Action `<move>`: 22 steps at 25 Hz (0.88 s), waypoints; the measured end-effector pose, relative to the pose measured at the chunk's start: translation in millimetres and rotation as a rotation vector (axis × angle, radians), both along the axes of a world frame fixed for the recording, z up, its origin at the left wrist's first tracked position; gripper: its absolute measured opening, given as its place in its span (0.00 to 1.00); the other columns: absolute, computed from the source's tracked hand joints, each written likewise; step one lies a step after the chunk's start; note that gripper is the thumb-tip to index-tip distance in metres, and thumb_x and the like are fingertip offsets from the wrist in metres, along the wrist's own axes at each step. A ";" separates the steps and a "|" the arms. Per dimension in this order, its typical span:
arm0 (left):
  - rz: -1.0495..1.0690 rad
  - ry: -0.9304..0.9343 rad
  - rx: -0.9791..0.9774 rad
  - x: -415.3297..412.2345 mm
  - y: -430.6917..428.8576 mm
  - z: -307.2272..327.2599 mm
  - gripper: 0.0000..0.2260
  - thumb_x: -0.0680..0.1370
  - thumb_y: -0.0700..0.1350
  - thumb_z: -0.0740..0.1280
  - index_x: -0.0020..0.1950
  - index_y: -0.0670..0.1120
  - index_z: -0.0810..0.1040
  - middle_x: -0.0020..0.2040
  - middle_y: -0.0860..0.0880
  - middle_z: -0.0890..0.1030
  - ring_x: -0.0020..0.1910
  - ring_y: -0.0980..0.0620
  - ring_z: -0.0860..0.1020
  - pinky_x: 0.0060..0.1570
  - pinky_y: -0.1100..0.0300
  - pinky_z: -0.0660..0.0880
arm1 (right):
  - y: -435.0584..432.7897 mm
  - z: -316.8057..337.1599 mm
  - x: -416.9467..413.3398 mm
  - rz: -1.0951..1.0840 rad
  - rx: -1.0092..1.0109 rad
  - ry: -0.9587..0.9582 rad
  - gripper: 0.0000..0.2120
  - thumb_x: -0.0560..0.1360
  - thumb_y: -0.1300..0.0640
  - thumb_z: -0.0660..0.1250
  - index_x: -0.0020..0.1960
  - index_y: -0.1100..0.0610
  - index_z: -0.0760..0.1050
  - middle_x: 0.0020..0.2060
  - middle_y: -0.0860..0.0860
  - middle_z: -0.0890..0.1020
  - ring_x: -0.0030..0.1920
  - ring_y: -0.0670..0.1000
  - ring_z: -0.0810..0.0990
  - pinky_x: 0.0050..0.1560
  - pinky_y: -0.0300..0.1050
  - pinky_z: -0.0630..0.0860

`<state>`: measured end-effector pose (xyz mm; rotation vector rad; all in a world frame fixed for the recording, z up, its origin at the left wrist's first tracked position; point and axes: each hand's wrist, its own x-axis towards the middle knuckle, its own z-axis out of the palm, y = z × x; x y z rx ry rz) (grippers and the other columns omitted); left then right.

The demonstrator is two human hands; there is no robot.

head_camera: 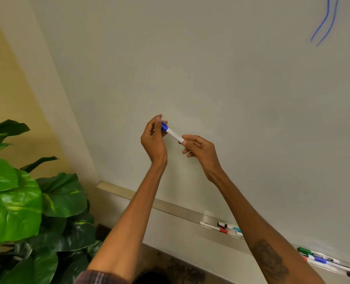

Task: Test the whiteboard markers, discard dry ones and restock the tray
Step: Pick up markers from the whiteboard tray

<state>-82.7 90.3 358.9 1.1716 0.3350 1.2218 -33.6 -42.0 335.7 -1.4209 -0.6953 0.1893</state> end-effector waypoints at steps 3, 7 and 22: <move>0.040 0.066 -0.080 -6.2 13.8 -31.3 0.07 0.81 0.47 0.67 0.54 0.46 0.83 0.44 0.45 0.85 0.46 0.45 0.84 0.47 0.50 0.83 | 3.5 -32.7 0.8 -0.029 -0.108 -0.021 0.11 0.76 0.60 0.71 0.58 0.56 0.82 0.45 0.52 0.85 0.44 0.50 0.83 0.48 0.45 0.81; 0.046 0.153 -0.126 -13.3 29.1 -76.3 0.07 0.79 0.46 0.70 0.54 0.44 0.79 0.44 0.44 0.86 0.44 0.47 0.85 0.46 0.46 0.83 | 18.1 -71.9 0.8 -0.116 -0.243 0.013 0.10 0.72 0.60 0.72 0.52 0.51 0.84 0.48 0.47 0.84 0.46 0.44 0.82 0.50 0.39 0.79; -0.020 0.760 -0.089 -9.5 91.6 -258.2 0.05 0.79 0.40 0.69 0.50 0.49 0.83 0.48 0.49 0.84 0.47 0.48 0.84 0.56 0.53 0.81 | 64.5 -248.4 3.1 -0.342 -0.284 0.485 0.06 0.73 0.67 0.72 0.47 0.59 0.85 0.44 0.55 0.86 0.47 0.55 0.84 0.47 0.33 0.79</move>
